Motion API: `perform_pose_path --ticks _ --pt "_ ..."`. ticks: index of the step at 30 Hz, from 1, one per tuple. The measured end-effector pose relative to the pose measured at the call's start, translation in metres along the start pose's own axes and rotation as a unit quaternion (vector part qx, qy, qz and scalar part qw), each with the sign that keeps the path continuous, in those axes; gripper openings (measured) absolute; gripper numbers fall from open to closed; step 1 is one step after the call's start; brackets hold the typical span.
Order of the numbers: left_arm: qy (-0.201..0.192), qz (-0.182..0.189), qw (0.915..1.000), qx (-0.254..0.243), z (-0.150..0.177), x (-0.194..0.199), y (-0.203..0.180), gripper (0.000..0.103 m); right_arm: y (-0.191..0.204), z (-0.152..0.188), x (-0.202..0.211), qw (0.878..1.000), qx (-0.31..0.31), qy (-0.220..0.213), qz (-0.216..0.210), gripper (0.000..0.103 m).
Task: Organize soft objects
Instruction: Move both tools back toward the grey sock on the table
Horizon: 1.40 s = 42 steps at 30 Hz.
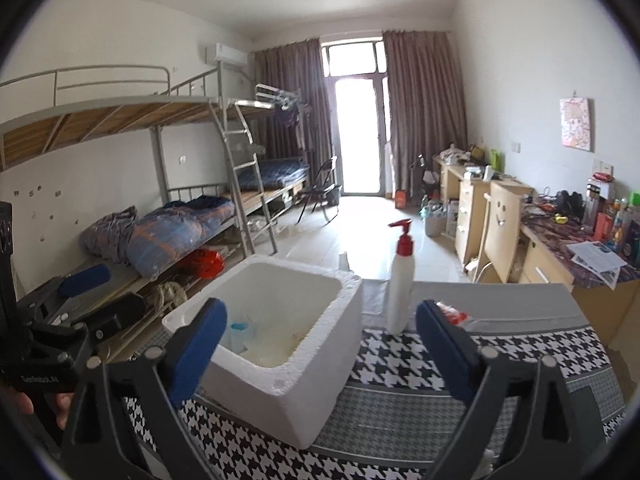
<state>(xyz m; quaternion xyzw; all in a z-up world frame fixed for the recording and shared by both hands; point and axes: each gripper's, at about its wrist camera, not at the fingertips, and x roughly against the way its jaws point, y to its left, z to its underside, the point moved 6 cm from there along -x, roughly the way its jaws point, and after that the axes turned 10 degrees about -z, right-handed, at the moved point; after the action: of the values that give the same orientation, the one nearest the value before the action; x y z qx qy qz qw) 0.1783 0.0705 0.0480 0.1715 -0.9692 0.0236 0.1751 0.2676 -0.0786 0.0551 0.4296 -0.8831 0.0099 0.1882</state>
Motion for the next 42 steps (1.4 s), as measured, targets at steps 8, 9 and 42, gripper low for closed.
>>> perform_pose_path --ticks 8,9,42 --pt "0.001 0.026 0.9996 -0.011 0.004 0.005 -0.020 0.102 -0.011 0.005 0.012 1.000 -0.004 -0.004 0.020 0.098" --pt "0.001 0.030 0.9995 -0.011 0.004 0.006 -0.022 0.102 -0.013 0.006 0.015 1.000 -0.005 -0.005 0.022 0.098" --pt "0.013 0.109 0.9934 -0.036 0.032 0.007 -0.071 0.102 -0.061 0.044 0.065 0.995 -0.049 -0.018 0.088 0.098"
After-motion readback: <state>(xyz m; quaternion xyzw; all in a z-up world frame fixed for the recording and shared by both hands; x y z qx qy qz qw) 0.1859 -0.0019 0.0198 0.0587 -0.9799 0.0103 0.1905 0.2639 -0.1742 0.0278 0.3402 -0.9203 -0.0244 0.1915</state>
